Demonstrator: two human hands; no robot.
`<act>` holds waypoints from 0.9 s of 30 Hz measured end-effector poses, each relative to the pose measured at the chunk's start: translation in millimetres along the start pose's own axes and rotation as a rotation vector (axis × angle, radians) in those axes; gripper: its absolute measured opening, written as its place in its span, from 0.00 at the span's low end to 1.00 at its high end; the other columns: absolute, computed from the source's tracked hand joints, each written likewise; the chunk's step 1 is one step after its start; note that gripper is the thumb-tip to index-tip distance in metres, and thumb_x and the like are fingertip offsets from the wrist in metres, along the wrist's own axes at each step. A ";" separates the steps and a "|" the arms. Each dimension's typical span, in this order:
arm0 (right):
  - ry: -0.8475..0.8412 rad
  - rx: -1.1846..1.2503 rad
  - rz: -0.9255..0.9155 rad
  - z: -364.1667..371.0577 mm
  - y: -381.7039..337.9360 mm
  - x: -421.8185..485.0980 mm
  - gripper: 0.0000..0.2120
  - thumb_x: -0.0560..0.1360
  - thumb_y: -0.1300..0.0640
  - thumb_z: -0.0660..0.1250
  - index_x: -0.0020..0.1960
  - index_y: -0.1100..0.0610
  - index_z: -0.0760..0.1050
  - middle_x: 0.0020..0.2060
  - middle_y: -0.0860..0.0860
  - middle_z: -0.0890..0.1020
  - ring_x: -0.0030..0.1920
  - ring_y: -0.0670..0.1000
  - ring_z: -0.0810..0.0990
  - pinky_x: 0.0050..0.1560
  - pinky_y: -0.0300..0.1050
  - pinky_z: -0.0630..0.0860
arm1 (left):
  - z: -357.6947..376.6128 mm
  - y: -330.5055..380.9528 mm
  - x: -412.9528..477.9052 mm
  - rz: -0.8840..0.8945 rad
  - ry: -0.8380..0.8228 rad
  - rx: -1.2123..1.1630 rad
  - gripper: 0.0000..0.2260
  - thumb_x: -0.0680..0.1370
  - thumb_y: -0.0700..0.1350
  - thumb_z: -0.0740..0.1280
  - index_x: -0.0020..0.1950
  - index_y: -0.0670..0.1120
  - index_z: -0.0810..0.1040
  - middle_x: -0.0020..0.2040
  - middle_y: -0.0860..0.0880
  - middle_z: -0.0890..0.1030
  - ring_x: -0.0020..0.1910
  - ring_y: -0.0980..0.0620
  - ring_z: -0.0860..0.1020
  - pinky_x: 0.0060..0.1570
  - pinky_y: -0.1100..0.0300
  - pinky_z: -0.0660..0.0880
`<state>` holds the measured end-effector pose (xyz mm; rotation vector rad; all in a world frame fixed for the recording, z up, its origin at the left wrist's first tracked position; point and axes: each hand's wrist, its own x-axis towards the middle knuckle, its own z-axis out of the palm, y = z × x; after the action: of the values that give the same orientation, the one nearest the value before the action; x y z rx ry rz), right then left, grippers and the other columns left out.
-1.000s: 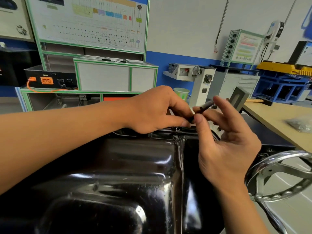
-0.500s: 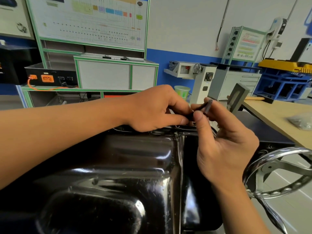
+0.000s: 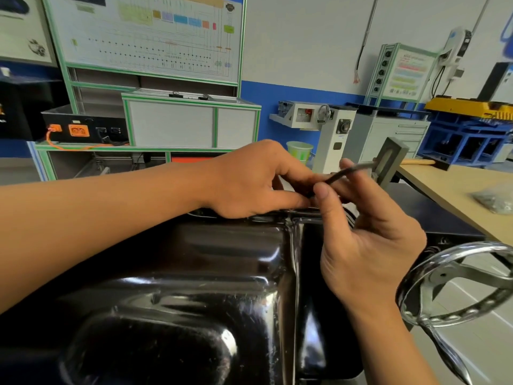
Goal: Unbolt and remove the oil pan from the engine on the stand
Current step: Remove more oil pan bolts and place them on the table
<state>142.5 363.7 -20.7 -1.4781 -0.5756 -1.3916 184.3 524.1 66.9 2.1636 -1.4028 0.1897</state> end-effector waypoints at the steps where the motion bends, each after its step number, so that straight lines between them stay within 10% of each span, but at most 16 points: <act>1: -0.010 -0.006 0.004 -0.7 1.0 -0.7 0.15 0.76 0.64 0.71 0.62 0.62 0.77 0.50 0.52 0.85 0.52 0.44 0.85 0.57 0.40 0.79 | -0.1 -1.3 0.5 -0.005 0.003 0.012 0.10 0.79 0.41 0.70 0.59 0.51 0.84 0.49 0.61 0.85 0.49 0.66 0.81 0.52 0.66 0.77; 7: -0.053 -0.036 -0.033 -3.3 -0.8 2.3 0.11 0.75 0.62 0.74 0.57 0.59 0.80 0.47 0.52 0.84 0.47 0.49 0.83 0.52 0.43 0.77 | 4.0 -3.0 5.4 0.020 0.098 0.082 0.08 0.74 0.41 0.75 0.39 0.51 0.79 0.28 0.65 0.74 0.31 0.69 0.75 0.36 0.77 0.66; 17: -0.026 0.034 -0.002 -3.6 3.9 0.0 0.18 0.76 0.63 0.73 0.64 0.61 0.76 0.52 0.54 0.85 0.51 0.49 0.87 0.56 0.46 0.81 | 0.8 -4.3 2.4 0.014 -0.017 0.035 0.08 0.78 0.39 0.71 0.55 0.48 0.85 0.43 0.67 0.80 0.42 0.70 0.79 0.46 0.76 0.70; 27: 0.070 0.030 0.019 -1.6 0.9 4.2 0.09 0.72 0.61 0.78 0.49 0.54 0.81 0.46 0.44 0.84 0.42 0.41 0.84 0.46 0.38 0.77 | 6.6 -0.3 7.4 0.030 0.089 0.121 0.12 0.74 0.42 0.75 0.36 0.51 0.74 0.27 0.62 0.71 0.30 0.65 0.73 0.34 0.75 0.64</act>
<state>143.4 360.8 -17.3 -1.4016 -0.5350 -1.4085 186.8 514.9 64.2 2.2029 -1.4062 0.3860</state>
